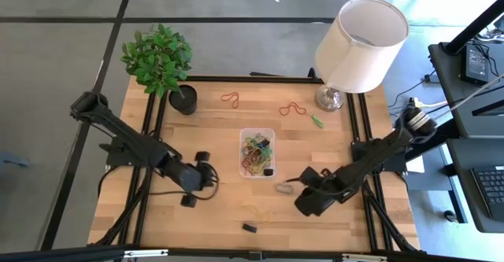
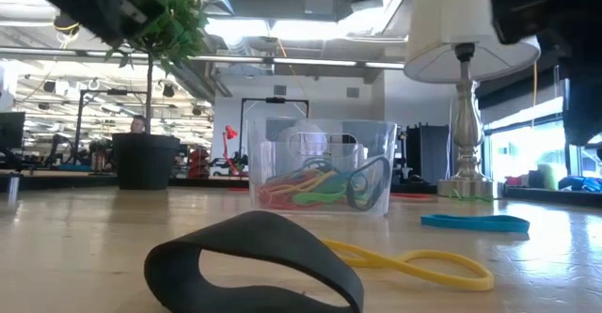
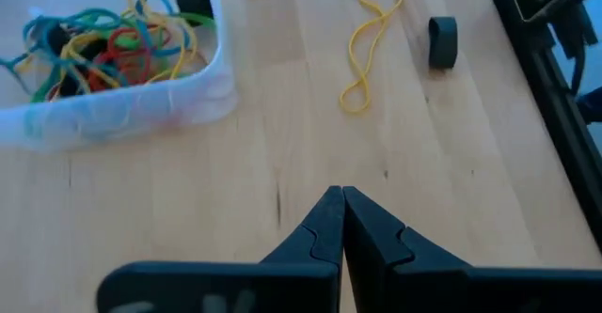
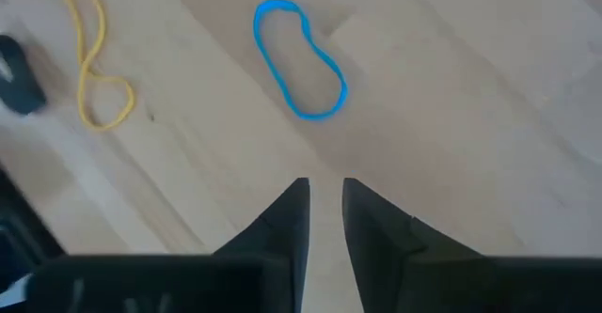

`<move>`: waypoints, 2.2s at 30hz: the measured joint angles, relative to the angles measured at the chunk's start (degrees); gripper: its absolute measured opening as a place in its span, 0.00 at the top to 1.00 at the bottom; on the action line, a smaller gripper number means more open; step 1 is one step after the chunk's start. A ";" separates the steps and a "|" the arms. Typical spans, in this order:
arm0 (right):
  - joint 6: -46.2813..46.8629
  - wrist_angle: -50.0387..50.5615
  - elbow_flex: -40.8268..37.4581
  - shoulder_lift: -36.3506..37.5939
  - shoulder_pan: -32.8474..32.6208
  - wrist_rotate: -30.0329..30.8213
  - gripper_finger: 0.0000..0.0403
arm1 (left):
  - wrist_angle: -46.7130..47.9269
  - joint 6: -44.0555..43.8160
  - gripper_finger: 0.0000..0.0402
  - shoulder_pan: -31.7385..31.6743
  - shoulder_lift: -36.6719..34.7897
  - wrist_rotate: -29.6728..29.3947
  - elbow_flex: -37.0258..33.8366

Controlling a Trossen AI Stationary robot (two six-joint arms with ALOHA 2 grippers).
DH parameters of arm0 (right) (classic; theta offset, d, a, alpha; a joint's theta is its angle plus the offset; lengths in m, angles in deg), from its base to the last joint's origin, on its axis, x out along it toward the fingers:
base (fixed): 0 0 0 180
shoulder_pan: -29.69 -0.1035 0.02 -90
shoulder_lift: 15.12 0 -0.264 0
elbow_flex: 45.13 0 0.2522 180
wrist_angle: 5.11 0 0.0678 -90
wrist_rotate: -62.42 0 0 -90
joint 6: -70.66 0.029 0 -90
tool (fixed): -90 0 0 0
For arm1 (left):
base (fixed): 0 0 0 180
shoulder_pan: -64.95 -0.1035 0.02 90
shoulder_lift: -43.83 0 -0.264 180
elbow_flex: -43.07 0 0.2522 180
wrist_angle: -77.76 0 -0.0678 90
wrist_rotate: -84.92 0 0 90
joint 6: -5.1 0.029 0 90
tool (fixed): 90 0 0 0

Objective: Pick and place rubber bands into bin
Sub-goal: Put the black rubber band into the transparent container

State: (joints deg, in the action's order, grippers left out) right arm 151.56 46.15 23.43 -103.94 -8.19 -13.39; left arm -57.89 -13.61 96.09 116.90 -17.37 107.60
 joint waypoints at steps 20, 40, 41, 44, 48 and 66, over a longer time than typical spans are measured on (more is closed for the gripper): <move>-10.46 -5.78 -19.65 20.88 -4.88 0.17 0.87 | 3.02 7.18 0.84 -0.01 36.64 2.86 37.07; -14.70 -6.84 -20.52 21.20 -5.10 0.16 0.87 | -5.35 -0.05 0.44 1.64 49.77 10.40 40.52; -15.17 -6.91 -20.52 21.20 -5.10 0.19 0.87 | -5.33 -0.09 0.44 1.88 50.21 10.36 40.52; -15.43 -6.88 -20.52 21.20 -5.10 0.23 0.87 | -5.08 -0.40 0.44 2.30 51.28 8.95 40.52; -15.43 -6.89 -20.52 21.20 -5.10 0.26 0.87 | -3.06 -1.76 0.49 2.57 51.68 3.82 40.52; -17.09 -6.87 -20.52 21.18 -5.09 1.26 0.87 | 7.43 -1.64 0.99 1.00 49.17 14.40 44.05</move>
State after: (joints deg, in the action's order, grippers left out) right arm 134.47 39.27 2.91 -82.76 -13.28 -12.14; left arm -50.46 -15.25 97.09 166.07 -2.97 151.64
